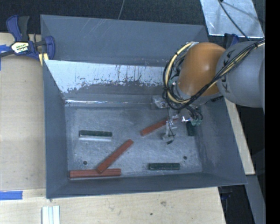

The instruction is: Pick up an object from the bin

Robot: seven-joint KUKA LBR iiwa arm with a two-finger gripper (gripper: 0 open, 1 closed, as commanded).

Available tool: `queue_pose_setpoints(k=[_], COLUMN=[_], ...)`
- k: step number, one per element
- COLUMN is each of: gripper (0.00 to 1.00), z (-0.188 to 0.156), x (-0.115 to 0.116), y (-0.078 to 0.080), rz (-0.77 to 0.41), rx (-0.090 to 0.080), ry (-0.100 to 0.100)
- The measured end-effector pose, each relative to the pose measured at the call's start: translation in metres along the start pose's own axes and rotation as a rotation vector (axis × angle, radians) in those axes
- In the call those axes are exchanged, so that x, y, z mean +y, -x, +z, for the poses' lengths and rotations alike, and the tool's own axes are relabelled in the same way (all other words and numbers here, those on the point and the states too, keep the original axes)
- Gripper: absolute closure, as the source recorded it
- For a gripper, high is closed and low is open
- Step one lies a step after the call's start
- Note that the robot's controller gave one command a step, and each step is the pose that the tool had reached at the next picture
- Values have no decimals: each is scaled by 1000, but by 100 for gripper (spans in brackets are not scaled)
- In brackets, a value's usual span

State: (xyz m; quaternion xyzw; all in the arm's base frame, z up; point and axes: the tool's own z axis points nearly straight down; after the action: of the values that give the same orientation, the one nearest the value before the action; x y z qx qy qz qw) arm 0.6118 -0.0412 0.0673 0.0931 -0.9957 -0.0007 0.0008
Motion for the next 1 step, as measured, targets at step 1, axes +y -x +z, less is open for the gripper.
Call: queue_pose_setpoints(k=[1], gripper=[100], z=[-4], x=[0], y=[17], rz=[-179], rx=[-7], ry=[-3])
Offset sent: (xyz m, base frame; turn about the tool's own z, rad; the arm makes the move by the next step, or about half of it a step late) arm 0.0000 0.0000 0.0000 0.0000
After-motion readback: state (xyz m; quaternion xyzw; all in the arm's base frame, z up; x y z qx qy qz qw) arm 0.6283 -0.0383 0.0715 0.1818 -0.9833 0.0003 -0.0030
